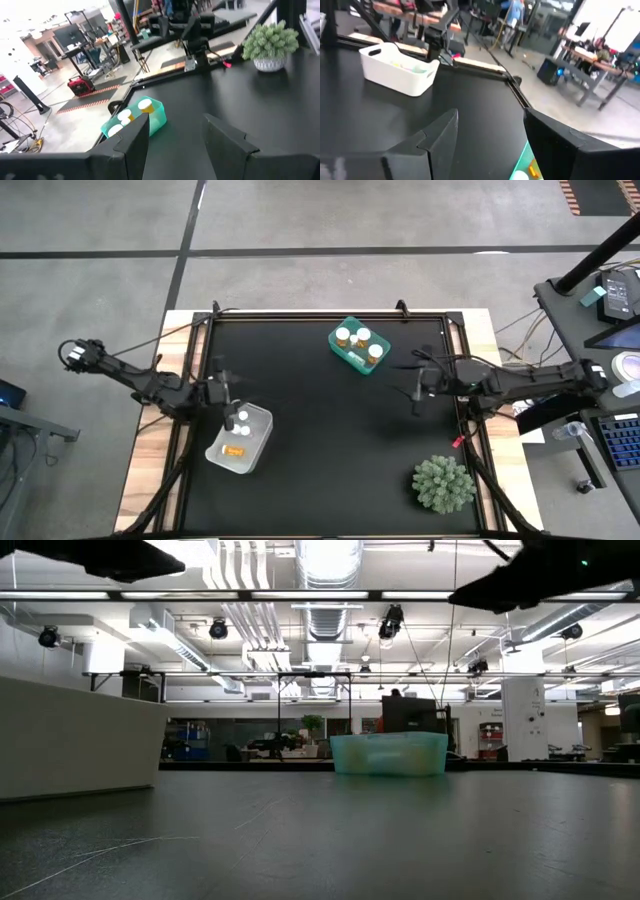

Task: Pick and place medicine bottles into bin by pill shape (circle, oval)
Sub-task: Return to Home Position

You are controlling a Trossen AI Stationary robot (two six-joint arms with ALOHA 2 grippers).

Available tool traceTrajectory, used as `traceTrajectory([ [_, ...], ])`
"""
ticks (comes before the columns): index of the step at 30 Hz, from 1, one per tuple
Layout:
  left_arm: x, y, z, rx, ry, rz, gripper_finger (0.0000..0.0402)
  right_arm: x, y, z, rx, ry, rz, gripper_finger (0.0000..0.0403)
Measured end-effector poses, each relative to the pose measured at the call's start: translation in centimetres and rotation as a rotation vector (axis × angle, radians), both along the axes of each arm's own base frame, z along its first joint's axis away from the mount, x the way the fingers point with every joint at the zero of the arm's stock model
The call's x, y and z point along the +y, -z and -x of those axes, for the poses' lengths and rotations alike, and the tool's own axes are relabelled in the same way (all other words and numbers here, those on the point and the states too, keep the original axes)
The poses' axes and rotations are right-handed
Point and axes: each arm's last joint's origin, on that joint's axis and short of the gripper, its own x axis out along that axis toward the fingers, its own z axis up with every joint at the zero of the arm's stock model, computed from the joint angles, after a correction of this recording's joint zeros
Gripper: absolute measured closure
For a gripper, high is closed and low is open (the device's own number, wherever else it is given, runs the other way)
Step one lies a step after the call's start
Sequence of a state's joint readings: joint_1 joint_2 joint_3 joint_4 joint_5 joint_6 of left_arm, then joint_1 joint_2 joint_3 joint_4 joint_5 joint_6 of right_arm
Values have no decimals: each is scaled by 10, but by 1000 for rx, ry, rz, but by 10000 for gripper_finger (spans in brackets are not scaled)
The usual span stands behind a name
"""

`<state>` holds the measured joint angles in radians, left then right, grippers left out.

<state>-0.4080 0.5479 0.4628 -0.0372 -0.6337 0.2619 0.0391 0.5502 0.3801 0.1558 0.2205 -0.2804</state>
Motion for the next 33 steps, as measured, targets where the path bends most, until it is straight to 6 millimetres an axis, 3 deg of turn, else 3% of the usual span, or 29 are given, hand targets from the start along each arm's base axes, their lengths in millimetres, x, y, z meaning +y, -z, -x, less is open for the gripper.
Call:
traceTrajectory([
  [3, 2, 9, 5, -54, 1, 34, 237, 0, 9, 14, -38, -37, 17, 184],
  [7, 5, 28, 11, -139, 3, 75, 237, 1, 7, 48, -224, -100, 51, 184],
  [13, 9, 56, 21, -271, 4, 105, 237, 2, 23, 72, -384, -143, 102, 184],
  [17, 11, 78, 26, -331, 6, 122, 237, 2, 36, 69, -402, -154, 101, 184],
  [20, 12, 80, 27, -307, -10, 105, 237, 2, 42, 65, -467, -150, 78, 184],
  [33, 12, 78, 27, -332, -8, 111, 237, 0, 52, 58, -372, -91, -58, 184],
])
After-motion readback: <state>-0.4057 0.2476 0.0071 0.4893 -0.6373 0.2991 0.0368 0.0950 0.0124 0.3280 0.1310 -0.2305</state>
